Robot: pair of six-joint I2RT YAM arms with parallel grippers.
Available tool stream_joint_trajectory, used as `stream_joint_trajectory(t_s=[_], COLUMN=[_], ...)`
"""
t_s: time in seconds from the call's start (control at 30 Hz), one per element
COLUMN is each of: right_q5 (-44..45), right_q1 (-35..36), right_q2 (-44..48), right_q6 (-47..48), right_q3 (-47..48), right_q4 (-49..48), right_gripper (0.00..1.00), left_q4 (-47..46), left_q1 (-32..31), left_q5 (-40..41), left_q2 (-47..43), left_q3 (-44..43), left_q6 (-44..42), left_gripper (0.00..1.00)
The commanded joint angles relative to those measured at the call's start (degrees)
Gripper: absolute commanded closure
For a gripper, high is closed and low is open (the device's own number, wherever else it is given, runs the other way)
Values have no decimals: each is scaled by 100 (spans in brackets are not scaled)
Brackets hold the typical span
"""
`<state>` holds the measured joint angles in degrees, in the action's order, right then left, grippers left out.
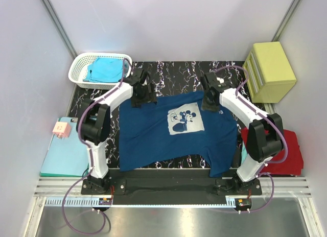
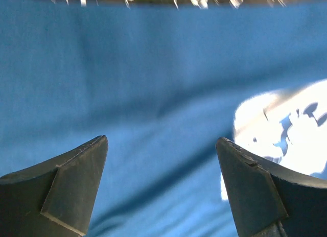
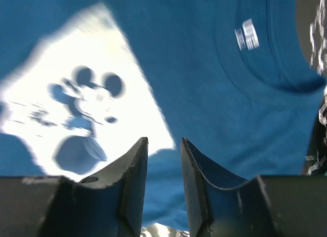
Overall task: Fold and stack the t-shirts
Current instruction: Flatten out the tshirt
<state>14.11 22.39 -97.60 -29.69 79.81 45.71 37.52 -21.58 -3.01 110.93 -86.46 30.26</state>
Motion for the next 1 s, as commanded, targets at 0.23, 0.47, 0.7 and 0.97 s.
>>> stream_joint_trajectory(t_s=[0.23,0.47,0.7,0.97], right_q5=[-145,-259,-452,-567], right_q1=[81,90,143,239], right_q2=[374,-57,-645,-576], right_q6=[-98,-168,-291,-388], right_q3=[-958,-950,-1222,-1784], right_q4=[-344,-326,-317,-414], right_gripper=[61,62,64,65], left_q4=[431,844,1038,1406], left_q1=[374,462,471,480], left_q5=[19,55,-7,-121], left_q2=[1456,2072,2441,3056], left_q3=[-1100,-1971,-2288,-3262], left_q6=[-134,-249,-284,-363], left_gripper=[8,8,8,8])
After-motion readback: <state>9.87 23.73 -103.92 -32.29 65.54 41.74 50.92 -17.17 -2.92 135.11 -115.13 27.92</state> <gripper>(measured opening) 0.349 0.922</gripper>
